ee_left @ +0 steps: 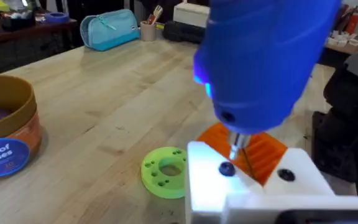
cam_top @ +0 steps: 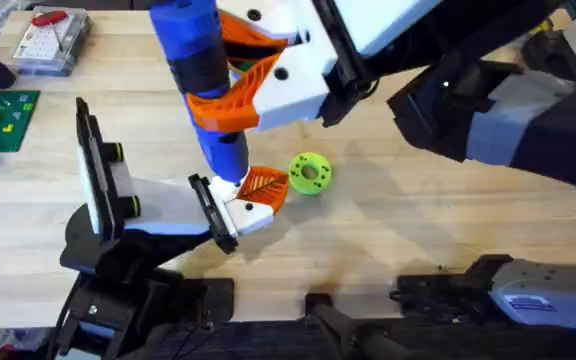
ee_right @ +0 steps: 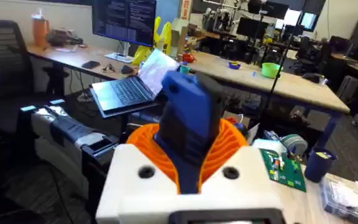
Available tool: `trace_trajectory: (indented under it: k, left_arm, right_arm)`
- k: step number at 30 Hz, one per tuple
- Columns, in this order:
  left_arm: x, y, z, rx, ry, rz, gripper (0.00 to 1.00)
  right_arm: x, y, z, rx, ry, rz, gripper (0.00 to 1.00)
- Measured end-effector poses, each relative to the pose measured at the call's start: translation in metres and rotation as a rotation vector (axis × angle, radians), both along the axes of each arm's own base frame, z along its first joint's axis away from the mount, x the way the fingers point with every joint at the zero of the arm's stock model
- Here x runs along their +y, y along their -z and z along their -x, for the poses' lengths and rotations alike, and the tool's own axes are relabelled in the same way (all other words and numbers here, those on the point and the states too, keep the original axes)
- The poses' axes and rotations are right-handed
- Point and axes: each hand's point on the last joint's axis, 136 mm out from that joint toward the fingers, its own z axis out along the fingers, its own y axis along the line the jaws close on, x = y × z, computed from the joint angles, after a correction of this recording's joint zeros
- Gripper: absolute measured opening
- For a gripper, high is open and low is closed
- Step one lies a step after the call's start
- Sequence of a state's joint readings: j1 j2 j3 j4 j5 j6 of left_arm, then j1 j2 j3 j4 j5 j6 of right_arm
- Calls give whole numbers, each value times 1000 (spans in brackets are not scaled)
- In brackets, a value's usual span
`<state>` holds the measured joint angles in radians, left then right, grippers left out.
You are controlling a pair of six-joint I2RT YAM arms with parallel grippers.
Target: Pick up the gripper from the table and insert it into the empty holder that is missing its gripper. Then pick up a screw, insert it into the mounting hole, and use the screwdriver to tighten it. Finally, clean up the table by picking up the vegetable and placing it into the bucket.
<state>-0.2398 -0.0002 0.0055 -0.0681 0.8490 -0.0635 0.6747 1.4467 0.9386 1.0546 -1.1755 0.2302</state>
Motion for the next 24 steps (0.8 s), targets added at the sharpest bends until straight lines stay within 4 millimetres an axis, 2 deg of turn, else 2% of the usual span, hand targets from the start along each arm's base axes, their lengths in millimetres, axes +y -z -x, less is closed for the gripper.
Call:
trace_trajectory:
  k: [24]
  left_arm:
    - [0,0,0,0,0,0,15]
  right_arm:
    - [0,2,5,-19,-22,3,109]
